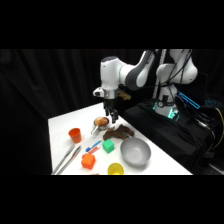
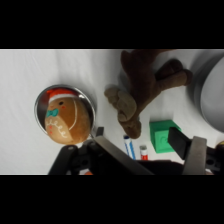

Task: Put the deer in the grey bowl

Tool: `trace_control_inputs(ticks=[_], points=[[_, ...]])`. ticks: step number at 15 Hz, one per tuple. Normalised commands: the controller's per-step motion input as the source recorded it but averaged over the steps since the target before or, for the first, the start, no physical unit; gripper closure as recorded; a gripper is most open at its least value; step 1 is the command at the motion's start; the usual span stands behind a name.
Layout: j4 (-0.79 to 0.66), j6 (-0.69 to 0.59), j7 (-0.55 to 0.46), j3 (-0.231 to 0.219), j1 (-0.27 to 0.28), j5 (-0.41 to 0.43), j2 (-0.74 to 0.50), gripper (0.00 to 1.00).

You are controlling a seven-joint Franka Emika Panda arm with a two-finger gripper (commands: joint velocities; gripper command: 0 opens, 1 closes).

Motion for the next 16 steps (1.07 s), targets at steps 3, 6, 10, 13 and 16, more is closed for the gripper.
trace_control_inputs(ticks=[3, 6, 10, 13, 16], points=[[-0.08, 0.36, 0.07, -0.030, -0.039, -0.055, 0.20, 0.00], [-0.01, 0.28, 0.07, -0.019, -0.010, -0.041, 0.24, 0.00], [0.03, 0.19, 0.06, -0.008, 0.019, -0.011, 0.19, 0.00], [0.09, 0.16, 0.04, 0.003, 0.022, 0.029, 0.21, 0.00], [0.13, 0.15, -0.02, 0.025, -0.020, 0.085, 0.27, 0.00]])
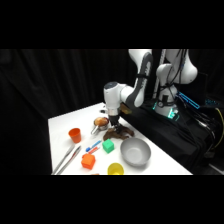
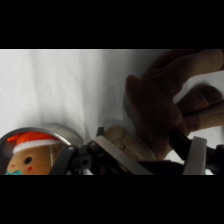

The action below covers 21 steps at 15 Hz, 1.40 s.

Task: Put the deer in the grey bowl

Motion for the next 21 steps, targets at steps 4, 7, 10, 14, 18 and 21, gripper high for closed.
trace_control_inputs(ticks=[4, 7, 10, 14, 18, 21], points=[[0.11, 0.12, -0.06, 0.037, -0.040, 0.096, 0.23, 0.00], [0.10, 0.09, -0.08, 0.059, -0.063, 0.117, 0.17, 0.25], [0.09, 0.06, -0.10, 0.064, -0.080, 0.119, 0.12, 0.51], [0.06, 0.02, -0.12, 0.072, -0.101, 0.126, 0.05, 0.83], [-0.07, -0.06, -0.07, 0.008, -0.033, 0.054, -0.20, 0.96], [-0.25, -0.16, 0.08, -0.139, 0.111, -0.130, -0.56, 0.93]])
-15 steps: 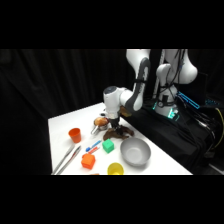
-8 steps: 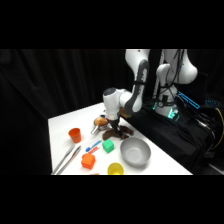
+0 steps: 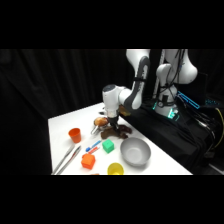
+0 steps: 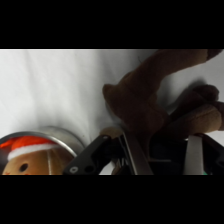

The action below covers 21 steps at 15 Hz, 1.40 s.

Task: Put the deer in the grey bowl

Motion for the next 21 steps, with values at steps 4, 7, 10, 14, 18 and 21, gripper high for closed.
trace_control_inputs(ticks=[4, 7, 10, 14, 18, 21], points=[[-0.25, -0.31, 0.27, -0.193, 0.192, -0.344, -0.69, 0.92], [-0.18, -0.39, 0.37, -0.020, 0.144, -0.410, -0.63, 0.93], [-0.12, -0.34, 0.27, 0.186, 0.082, -0.211, -0.50, 0.93], [-0.07, -0.26, 0.22, 0.272, 0.112, -0.058, -0.34, 0.93], [-0.03, -0.19, 0.16, 0.252, 0.143, 0.035, -0.21, 0.93], [0.00, -0.12, 0.13, 0.198, 0.141, 0.057, -0.10, 0.93]])
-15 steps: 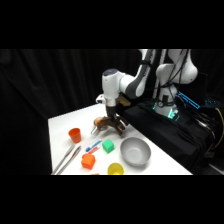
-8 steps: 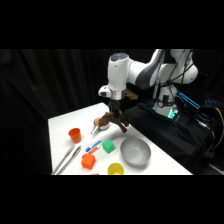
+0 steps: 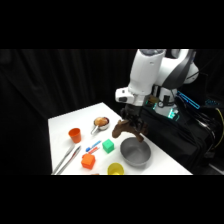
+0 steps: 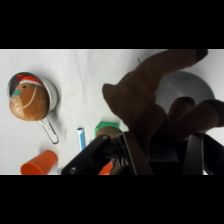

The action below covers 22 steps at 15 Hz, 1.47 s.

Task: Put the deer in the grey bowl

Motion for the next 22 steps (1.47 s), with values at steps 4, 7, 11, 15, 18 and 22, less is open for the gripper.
trace_control_inputs(ticks=[4, 7, 11, 15, 18, 22], points=[[0.07, -0.03, 0.13, 0.129, 0.104, -0.022, 0.08, 0.94], [0.13, 0.05, 0.09, 0.014, 0.031, -0.117, 0.26, 0.68], [0.15, 0.10, 0.06, -0.074, 0.018, -0.145, 0.25, 0.42], [0.15, 0.07, 0.05, -0.107, 0.045, -0.130, 0.16, 0.12], [0.10, 0.00, 0.03, -0.105, 0.049, -0.104, -0.02, 0.00], [0.00, -0.13, -0.04, -0.081, 0.007, -0.050, -0.28, 0.00]])
